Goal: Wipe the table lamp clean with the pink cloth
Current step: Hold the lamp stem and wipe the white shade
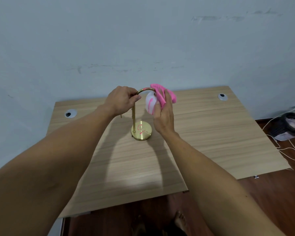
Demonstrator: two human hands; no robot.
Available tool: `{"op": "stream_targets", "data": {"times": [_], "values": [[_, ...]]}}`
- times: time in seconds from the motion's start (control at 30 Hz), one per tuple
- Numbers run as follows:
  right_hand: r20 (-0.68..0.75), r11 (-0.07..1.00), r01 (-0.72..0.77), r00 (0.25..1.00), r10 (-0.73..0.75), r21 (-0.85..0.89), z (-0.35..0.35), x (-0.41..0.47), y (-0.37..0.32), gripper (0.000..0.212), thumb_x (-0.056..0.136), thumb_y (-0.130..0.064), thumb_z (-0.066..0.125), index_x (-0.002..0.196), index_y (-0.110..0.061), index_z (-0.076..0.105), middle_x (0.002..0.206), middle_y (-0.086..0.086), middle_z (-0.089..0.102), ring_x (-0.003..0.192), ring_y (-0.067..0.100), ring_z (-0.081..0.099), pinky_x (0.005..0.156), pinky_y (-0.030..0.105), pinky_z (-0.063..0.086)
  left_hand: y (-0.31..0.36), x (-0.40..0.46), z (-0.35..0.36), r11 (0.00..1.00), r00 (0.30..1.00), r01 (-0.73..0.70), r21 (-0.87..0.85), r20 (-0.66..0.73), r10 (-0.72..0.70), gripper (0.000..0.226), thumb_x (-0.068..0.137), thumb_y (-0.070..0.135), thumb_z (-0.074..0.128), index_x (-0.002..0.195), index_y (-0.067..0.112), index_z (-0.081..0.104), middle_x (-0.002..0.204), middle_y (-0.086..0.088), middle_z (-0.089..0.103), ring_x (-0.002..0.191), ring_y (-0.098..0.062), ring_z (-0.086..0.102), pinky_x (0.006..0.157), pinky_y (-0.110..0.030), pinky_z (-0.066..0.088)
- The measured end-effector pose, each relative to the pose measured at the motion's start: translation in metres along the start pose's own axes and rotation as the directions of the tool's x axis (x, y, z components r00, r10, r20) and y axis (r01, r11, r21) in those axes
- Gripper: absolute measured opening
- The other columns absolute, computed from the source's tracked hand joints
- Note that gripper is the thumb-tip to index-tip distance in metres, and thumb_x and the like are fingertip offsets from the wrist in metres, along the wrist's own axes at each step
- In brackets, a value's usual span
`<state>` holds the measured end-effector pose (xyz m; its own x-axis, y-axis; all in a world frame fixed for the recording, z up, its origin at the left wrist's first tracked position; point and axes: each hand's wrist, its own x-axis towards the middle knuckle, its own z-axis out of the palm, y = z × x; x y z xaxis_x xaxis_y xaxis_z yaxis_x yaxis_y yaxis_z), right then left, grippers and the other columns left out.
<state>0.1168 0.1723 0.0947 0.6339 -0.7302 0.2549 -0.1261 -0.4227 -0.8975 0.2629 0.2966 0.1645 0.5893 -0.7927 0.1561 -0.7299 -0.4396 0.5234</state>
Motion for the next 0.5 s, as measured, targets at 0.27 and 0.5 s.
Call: {"op": "stream_targets", "data": {"times": [0.27, 0.5], "values": [[-0.119, 0.990, -0.086, 0.988, 0.099, 0.108, 0.011, 0.001, -0.013, 0.054, 0.105, -0.032, 0.033, 0.159, -0.039, 0.028, 0.163, -0.009, 0.036, 0.148, 0.012, 0.033, 0.117, 0.043, 0.037, 0.001, -0.001, -0.001, 1.000, 1.000, 0.019, 0.002, 0.005, -0.019, 0.030, 0.098, 0.036, 0.060, 0.077, 0.015, 0.068, 0.068, -0.009, 0.068, 0.070, -0.032, 0.062, 0.070, -0.046, 0.054], [0.043, 0.966, 0.151, 0.988, -0.145, -0.211, 0.013, -0.038, 0.035, 0.070, 0.107, -0.033, 0.034, 0.166, -0.024, -0.003, 0.174, 0.001, -0.011, 0.161, 0.023, -0.004, 0.120, 0.061, 0.032, 0.001, 0.000, 0.000, 1.000, 1.000, 0.016, -0.007, 0.007, -0.016, 0.031, 0.097, 0.035, 0.059, 0.072, 0.017, 0.063, 0.066, -0.009, 0.065, 0.067, -0.031, 0.059, 0.068, -0.046, 0.052]]}}
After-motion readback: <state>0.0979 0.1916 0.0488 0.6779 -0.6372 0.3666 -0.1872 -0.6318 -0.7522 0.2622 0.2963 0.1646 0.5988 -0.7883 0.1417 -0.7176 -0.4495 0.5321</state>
